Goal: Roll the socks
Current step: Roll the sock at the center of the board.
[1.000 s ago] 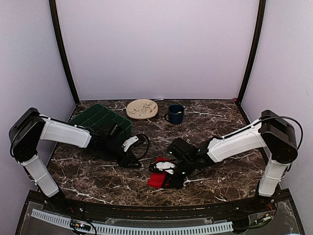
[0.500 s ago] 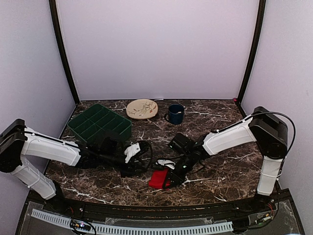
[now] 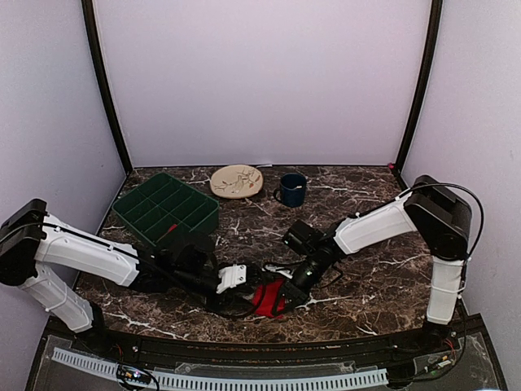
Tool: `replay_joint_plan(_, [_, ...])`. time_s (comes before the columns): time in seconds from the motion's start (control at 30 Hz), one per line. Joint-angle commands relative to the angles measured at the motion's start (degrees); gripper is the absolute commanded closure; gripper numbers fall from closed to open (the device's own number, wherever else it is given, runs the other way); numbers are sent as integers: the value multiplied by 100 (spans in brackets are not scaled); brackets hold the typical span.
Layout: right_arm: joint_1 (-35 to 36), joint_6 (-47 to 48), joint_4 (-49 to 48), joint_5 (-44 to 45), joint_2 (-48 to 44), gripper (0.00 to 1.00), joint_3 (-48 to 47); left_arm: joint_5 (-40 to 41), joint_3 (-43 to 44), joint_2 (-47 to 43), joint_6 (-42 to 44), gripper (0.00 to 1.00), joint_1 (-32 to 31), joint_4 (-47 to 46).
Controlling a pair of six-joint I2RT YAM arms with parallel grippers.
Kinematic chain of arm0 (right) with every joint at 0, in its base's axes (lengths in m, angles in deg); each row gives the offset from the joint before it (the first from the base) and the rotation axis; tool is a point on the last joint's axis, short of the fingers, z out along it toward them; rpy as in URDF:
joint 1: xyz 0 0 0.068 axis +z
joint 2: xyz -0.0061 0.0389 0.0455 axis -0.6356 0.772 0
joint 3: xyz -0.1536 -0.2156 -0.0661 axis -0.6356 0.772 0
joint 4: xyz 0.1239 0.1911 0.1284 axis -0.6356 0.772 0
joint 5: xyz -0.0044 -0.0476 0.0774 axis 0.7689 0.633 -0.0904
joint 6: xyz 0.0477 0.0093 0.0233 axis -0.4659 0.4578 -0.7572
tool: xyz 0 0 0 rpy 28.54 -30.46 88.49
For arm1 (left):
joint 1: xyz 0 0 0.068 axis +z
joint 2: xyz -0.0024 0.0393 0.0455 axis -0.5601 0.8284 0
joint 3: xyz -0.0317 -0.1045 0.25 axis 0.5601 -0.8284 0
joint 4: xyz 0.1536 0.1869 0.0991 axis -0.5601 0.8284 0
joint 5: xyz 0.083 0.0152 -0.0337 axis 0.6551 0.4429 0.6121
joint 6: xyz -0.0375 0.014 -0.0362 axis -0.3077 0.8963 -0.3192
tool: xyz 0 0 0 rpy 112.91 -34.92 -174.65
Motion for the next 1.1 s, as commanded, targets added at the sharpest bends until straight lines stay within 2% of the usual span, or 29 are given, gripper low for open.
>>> replay_joint_plan(0.0, [-23,-83,18,-266,106,96,-74,-94,345,331,552,65,-119,587])
replay_joint_plan(0.17, [-23,-124,-31,-316,104,96,-49,-295,627,634,767,66,-180,869])
replay_joint_plan(0.53, [-23,-148,-114,-457,110,97,37,54,921,1081,984,66,-406,980])
replay_joint_plan(0.77, [-23,-106,-79,-532,135,96,79,824,921,1223,1110,64,-535,619])
replay_joint_plan(1.07, [-23,-49,-26,-547,154,96,73,995,910,1232,1263,64,-563,374])
